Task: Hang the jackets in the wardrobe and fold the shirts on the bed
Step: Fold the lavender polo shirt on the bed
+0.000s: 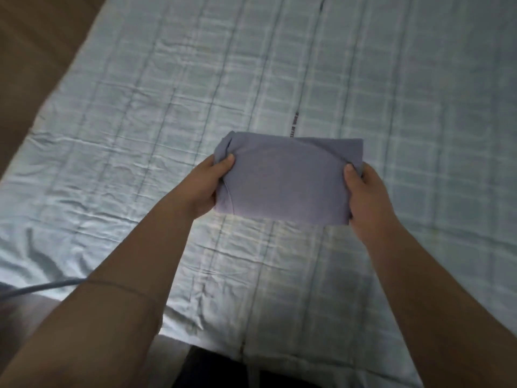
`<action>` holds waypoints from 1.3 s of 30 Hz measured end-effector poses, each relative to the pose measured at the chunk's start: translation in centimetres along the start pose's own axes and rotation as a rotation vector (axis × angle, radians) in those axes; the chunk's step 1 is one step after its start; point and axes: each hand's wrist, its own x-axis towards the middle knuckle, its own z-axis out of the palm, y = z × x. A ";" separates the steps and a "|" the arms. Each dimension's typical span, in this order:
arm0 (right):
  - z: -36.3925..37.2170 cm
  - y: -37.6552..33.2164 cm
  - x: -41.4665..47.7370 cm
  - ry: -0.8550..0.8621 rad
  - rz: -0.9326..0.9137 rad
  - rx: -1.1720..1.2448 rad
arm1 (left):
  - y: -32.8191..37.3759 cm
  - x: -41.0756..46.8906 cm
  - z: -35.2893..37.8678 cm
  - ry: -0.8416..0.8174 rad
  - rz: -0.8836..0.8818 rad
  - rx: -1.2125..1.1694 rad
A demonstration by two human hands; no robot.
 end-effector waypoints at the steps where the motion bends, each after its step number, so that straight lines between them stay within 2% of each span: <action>1: -0.4 -2.0 -1.5 -0.042 -0.030 0.027 | 1.3 -2.1 0.1 -0.039 -0.020 -0.065; 5: -0.8 -9.5 -8.4 -0.201 -0.081 0.154 | 6.6 -11.5 -1.0 -0.126 -0.062 -0.255; 8: 0.4 -14.4 -13.8 -0.269 -0.123 0.181 | 10.1 -18.9 -2.7 -0.157 0.035 -0.323; 12: 5.2 -18.9 -20.1 -0.288 -0.206 0.162 | 12.5 -28.1 -6.7 -0.078 0.230 -0.307; 17: 16.9 -21.2 -29.4 -0.381 -0.324 0.125 | 11.3 -40.3 -16.2 0.135 0.453 -0.385; 23: 34.1 -20.9 -41.7 -0.657 -0.361 0.094 | 6.2 -56.6 -30.6 0.452 0.602 -0.425; 27: 45.4 -19.9 -49.8 -0.874 -0.318 0.105 | 2.7 -66.4 -38.4 0.671 0.687 -0.517; 35: 61.6 -18.0 -58.9 -1.103 -0.243 0.072 | -1.3 -76.2 -47.0 1.018 0.770 -0.675; 39: 69.2 -17.4 -60.6 -1.148 -0.264 0.038 | -1.9 -77.5 -52.5 1.099 0.780 -0.748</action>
